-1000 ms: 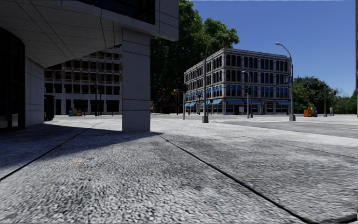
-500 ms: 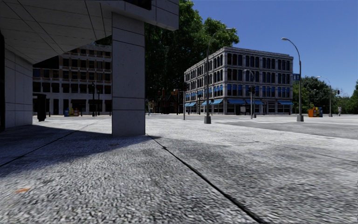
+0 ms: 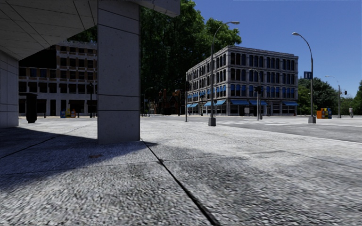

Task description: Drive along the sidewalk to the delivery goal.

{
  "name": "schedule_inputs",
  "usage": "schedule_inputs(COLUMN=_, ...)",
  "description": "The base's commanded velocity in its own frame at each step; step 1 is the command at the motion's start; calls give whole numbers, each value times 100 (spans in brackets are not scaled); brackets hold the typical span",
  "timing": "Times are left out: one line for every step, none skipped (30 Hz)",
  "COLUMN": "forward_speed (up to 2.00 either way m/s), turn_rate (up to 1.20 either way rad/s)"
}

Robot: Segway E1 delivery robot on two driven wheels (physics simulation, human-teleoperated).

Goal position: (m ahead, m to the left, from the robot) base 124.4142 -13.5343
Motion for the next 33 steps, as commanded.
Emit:
schedule_inputs(forward_speed=200, turn_rate=0)
schedule_inputs(forward_speed=200, turn_rate=0)
schedule_inputs(forward_speed=200, turn_rate=0)
schedule_inputs(forward_speed=200, turn_rate=0)
schedule_inputs(forward_speed=200, turn_rate=0)
schedule_inputs(forward_speed=200, turn_rate=0)
schedule_inputs(forward_speed=200, turn_rate=0)
schedule_inputs(forward_speed=200, turn_rate=0)
schedule_inputs(forward_speed=200, turn_rate=0)
schedule_inputs(forward_speed=200, turn_rate=0)
schedule_inputs(forward_speed=200, turn_rate=0)
schedule_inputs(forward_speed=200, turn_rate=0)
schedule_inputs(forward_speed=200, turn_rate=0)
schedule_inputs(forward_speed=200, turn_rate=0)
schedule_inputs(forward_speed=200, turn_rate=0)
schedule_inputs(forward_speed=200, turn_rate=0)
schedule_inputs(forward_speed=200, turn_rate=0)
schedule_inputs(forward_speed=200, turn_rate=0)
schedule_inputs(forward_speed=200, turn_rate=0)
schedule_inputs(forward_speed=200, turn_rate=0)
schedule_inputs(forward_speed=200, turn_rate=0)
schedule_inputs(forward_speed=200, turn_rate=0)
schedule_inputs(forward_speed=200, turn_rate=0)
schedule_inputs(forward_speed=200, turn_rate=0)
schedule_inputs(forward_speed=200, turn_rate=0)
schedule_inputs(forward_speed=200, turn_rate=0)
schedule_inputs(forward_speed=200, turn_rate=0)
schedule_inputs(forward_speed=200, turn_rate=0)
schedule_inputs(forward_speed=200, turn_rate=0)
schedule_inputs(forward_speed=200, turn_rate=0)
schedule_inputs(forward_speed=200, turn_rate=0)
schedule_inputs(forward_speed=200, turn_rate=0)
schedule_inputs(forward_speed=200, turn_rate=0)
